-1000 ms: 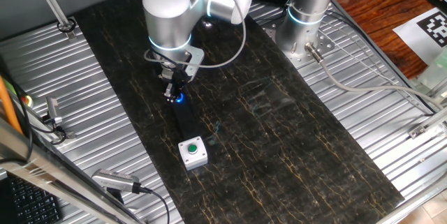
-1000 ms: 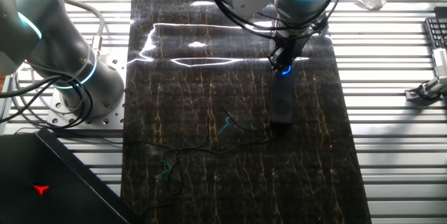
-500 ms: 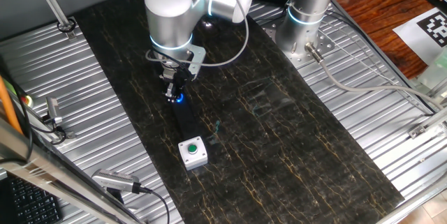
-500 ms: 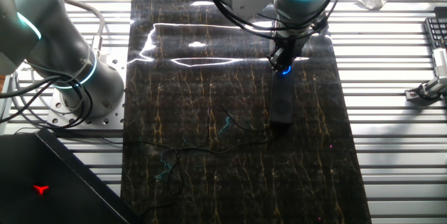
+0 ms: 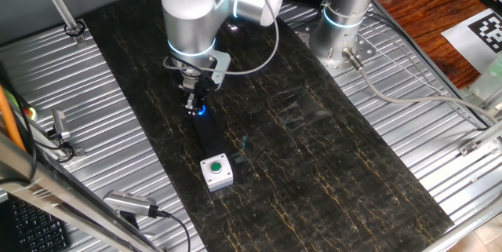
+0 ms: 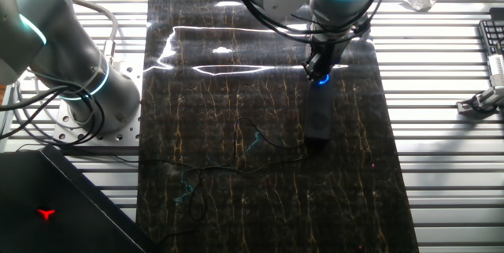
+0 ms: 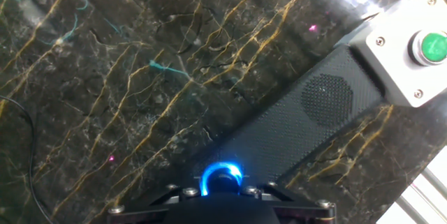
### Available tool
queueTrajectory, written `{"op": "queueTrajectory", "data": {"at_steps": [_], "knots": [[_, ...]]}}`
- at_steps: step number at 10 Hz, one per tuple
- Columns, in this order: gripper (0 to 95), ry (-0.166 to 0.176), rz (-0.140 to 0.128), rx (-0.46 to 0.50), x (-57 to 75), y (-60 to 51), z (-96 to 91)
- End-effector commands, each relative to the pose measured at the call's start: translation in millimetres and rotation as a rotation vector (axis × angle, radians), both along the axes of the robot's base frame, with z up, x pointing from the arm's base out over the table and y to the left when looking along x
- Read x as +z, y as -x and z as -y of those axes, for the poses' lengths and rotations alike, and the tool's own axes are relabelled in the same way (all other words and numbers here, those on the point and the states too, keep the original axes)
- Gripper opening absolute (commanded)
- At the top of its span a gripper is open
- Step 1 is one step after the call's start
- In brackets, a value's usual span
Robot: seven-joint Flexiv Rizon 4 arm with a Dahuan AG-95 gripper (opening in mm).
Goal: Turn the knob to decrease the volume of the speaker
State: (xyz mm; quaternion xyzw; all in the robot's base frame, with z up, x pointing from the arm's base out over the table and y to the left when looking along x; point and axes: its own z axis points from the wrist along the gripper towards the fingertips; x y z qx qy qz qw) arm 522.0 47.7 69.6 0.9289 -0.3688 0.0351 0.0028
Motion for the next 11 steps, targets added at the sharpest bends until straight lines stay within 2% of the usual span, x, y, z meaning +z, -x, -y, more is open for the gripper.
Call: {"op": "queueTrajectory", "data": {"at_steps": [1,3,5,6,7,8,9,10,11], "knots": [[38.0,0.003,-0.001,-0.001,2.7,-0.1,0.4],[38.0,-0.003,-0.003,-0.039,12.8,-1.6,0.7],[38.0,-0.014,-0.011,-0.178,22.5,-2.6,0.2],[38.0,0.0,-0.011,-0.456,35.6,-3.4,0.0],[0.0,-0.01,-0.014,-0.596,40.5,-3.3,-0.5],[0.0,-0.023,-0.018,-0.835,49.2,-2.7,-2.4],[0.0,-0.023,-0.009,-1.126,62.0,-1.2,-5.2],[0.0,-0.027,-0.008,-1.262,68.1,-0.2,-6.5],[0.0,-0.023,-0.012,-1.523,79.0,2.3,-9.7]]}}
